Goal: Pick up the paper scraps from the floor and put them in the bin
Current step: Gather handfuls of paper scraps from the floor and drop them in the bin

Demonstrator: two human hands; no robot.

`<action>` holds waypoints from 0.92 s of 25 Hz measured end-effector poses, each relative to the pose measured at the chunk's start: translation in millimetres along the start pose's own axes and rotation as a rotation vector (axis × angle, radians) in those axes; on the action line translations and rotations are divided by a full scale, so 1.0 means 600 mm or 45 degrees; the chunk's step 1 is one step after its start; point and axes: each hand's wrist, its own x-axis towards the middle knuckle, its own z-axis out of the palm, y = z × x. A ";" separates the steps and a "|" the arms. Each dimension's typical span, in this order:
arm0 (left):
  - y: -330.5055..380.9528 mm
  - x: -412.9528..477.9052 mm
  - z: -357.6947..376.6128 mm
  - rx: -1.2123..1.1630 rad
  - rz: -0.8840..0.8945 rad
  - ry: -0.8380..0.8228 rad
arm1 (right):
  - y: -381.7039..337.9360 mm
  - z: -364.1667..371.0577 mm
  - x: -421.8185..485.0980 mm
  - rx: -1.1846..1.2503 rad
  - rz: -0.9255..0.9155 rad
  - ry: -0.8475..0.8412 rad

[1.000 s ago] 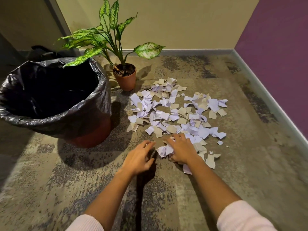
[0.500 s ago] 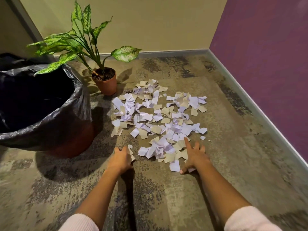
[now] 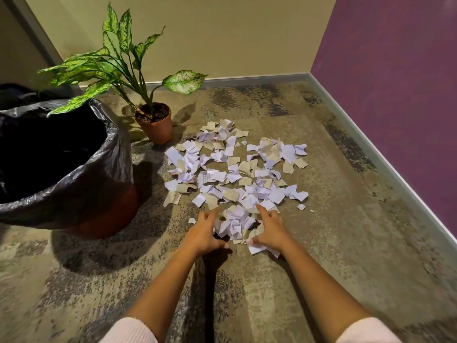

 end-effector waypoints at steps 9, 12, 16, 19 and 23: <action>0.018 0.011 0.009 0.404 -0.148 0.143 | -0.038 0.002 0.011 -0.435 -0.103 -0.115; 0.014 0.017 0.017 0.314 -0.141 0.052 | -0.052 0.013 0.022 -0.426 -0.105 -0.121; 0.013 0.029 0.028 0.286 -0.018 0.047 | -0.060 0.039 0.029 -0.412 -0.149 -0.090; 0.016 0.034 0.036 0.131 0.052 0.121 | -0.057 0.047 0.031 -0.381 -0.183 -0.033; 0.026 0.032 0.038 -0.038 0.093 0.250 | -0.050 0.041 0.029 -0.169 -0.203 0.075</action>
